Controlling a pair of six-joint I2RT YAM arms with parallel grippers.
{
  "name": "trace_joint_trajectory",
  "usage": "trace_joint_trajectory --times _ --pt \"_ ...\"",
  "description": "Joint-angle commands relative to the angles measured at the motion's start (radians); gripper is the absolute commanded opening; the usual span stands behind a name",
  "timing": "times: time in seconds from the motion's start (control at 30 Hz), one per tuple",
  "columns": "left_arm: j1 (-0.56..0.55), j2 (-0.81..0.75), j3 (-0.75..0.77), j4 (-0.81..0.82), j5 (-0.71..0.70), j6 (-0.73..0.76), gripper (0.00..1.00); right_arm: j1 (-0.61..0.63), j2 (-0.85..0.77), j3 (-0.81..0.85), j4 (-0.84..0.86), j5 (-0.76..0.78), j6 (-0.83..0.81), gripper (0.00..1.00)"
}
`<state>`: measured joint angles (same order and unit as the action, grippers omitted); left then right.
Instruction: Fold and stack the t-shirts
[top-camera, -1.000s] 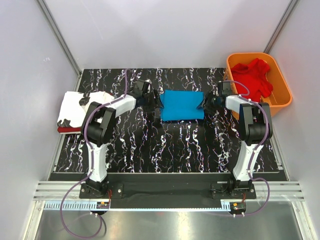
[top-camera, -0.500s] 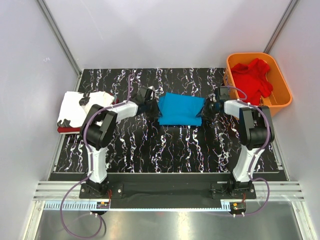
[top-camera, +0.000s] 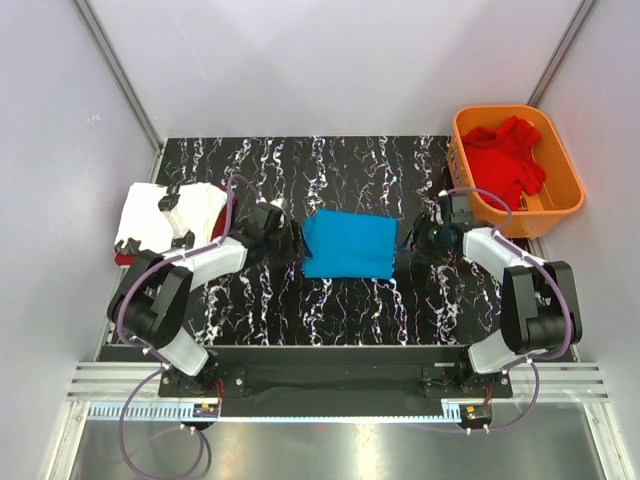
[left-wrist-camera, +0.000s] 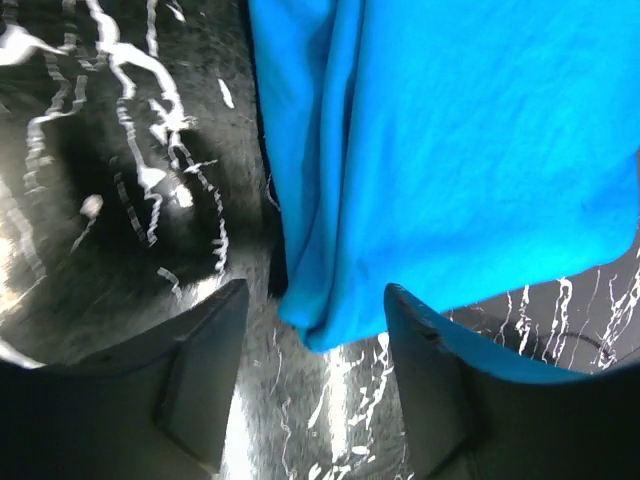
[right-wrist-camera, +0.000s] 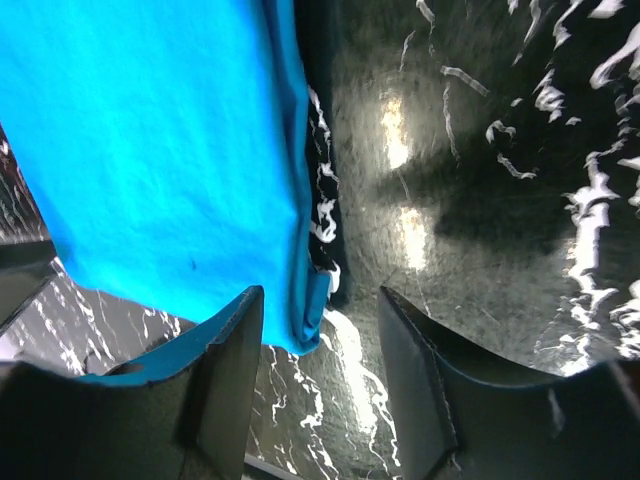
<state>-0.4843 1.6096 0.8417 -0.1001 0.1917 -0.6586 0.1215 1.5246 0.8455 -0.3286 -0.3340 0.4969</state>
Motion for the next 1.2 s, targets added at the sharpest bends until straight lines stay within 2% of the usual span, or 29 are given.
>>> trace_joint_trajectory --times 0.0,0.23,0.37,0.6,0.9,1.1,1.17 --pt "0.0 -0.068 0.06 -0.033 -0.078 0.039 0.63 0.006 0.002 0.081 -0.016 0.075 -0.034 0.57" --pt "0.001 0.068 0.325 -0.144 -0.116 0.129 0.61 0.004 0.158 0.214 0.037 0.095 -0.031 0.56" --pt "0.007 0.191 0.491 -0.171 -0.114 0.146 0.53 0.004 0.25 0.28 0.092 0.084 -0.034 0.56" --pt "0.012 0.384 0.67 -0.23 -0.107 0.154 0.55 0.004 0.335 0.323 0.163 0.052 -0.029 0.56" --pt "0.027 0.507 0.767 -0.257 -0.113 0.163 0.51 0.006 0.387 0.365 0.186 0.033 -0.031 0.51" --pt "0.041 0.538 0.795 -0.236 -0.083 0.165 0.35 0.006 0.419 0.383 0.184 0.026 -0.029 0.37" --pt "0.047 0.552 0.804 -0.23 -0.057 0.16 0.33 0.007 0.421 0.383 0.192 0.021 -0.027 0.36"
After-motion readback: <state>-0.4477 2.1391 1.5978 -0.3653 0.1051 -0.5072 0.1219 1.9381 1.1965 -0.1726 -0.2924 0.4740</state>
